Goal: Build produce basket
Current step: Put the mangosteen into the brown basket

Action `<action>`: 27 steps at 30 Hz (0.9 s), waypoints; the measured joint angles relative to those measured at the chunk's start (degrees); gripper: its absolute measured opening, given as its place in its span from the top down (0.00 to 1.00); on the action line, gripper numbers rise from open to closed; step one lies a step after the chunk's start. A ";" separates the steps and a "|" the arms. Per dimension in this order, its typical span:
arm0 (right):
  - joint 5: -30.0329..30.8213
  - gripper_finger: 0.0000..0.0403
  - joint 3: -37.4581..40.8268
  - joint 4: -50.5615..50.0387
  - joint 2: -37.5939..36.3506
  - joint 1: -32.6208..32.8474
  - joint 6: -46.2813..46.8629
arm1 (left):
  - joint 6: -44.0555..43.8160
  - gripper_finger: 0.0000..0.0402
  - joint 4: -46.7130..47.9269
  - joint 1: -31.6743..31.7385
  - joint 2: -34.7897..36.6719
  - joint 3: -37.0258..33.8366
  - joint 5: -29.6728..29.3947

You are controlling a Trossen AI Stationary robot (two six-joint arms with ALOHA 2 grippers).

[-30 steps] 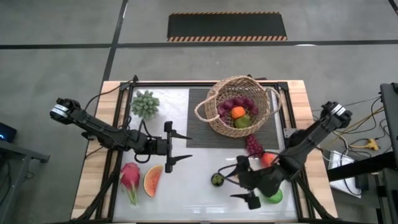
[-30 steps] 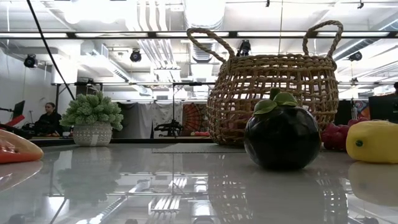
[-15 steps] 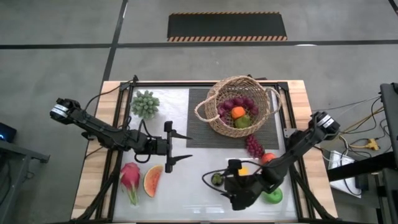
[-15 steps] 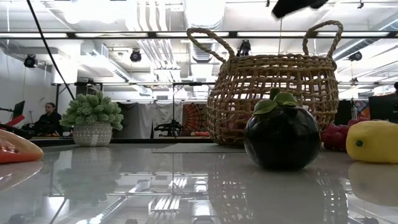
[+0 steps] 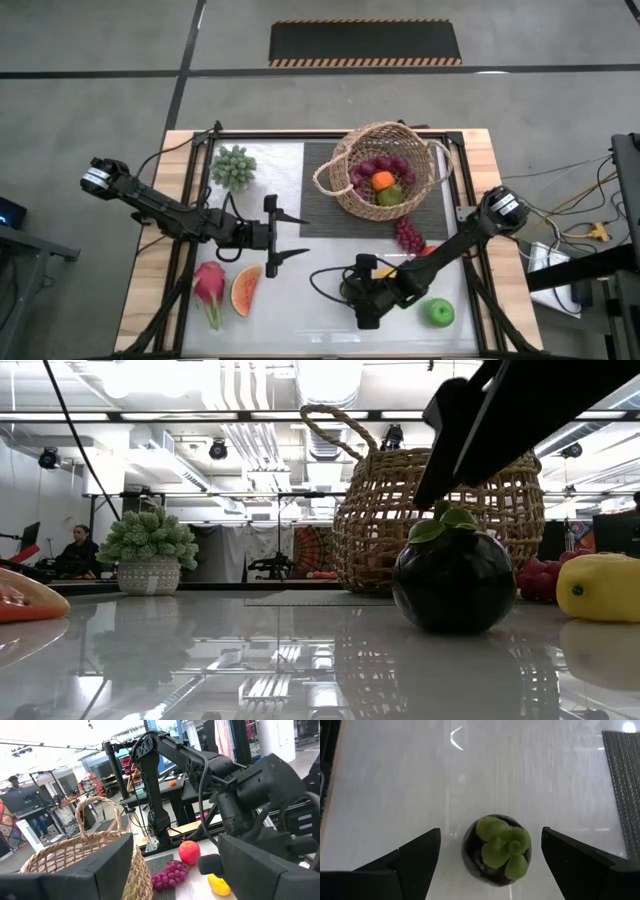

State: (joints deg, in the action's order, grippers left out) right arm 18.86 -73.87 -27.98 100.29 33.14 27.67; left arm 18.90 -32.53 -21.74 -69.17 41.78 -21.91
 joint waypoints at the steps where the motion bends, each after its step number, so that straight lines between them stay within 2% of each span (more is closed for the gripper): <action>1: -0.41 0.19 0.00 -0.03 0.12 -0.30 0.22 | 0.06 0.32 -0.02 0.00 0.00 0.00 0.00; 12: -4.41 0.19 0.02 -0.01 2.22 -2.40 1.62 | 1.04 0.32 0.00 0.02 0.00 0.04 0.00; 27: -4.81 0.19 0.13 -0.11 2.25 -2.44 1.91 | 1.11 0.32 0.00 0.02 0.00 0.04 0.00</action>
State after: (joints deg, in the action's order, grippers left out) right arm 14.05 -73.73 -28.09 102.54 30.70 29.58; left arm 20.01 -32.53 -21.71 -69.17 41.82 -21.91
